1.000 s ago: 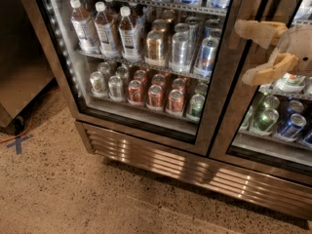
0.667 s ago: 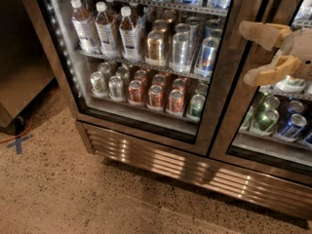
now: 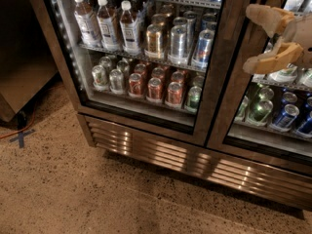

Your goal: Open left fridge door

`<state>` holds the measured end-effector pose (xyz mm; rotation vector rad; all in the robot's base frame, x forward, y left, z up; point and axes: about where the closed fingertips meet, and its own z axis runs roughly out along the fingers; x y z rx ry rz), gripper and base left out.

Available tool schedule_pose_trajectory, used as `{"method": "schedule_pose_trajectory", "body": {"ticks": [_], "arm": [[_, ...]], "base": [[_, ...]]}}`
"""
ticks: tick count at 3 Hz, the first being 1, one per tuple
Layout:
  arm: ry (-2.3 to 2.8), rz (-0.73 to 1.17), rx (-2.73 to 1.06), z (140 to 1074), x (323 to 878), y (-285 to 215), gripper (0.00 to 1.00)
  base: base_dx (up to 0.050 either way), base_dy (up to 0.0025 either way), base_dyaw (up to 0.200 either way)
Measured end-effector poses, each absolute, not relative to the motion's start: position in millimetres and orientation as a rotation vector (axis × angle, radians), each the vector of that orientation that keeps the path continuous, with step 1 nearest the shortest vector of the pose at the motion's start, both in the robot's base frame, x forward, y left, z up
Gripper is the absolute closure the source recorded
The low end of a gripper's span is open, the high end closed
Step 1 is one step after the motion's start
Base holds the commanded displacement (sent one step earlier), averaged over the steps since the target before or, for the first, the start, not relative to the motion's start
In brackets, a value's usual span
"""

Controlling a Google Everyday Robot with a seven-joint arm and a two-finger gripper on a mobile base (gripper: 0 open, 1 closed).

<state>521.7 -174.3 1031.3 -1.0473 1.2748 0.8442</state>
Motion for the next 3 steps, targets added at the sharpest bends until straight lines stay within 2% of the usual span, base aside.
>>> {"method": "schedule_pose_trajectory", "body": {"ticks": [2,3], "arm": [[1.28,0.848,-1.053,1032.2,524.7,-171.3,0.0],[1.338,0.81,-0.983,1058.7,572.7,-174.8,0.0]], "base": [[0.0,0.0,0.0],[0.0,0.0,0.0]]}}
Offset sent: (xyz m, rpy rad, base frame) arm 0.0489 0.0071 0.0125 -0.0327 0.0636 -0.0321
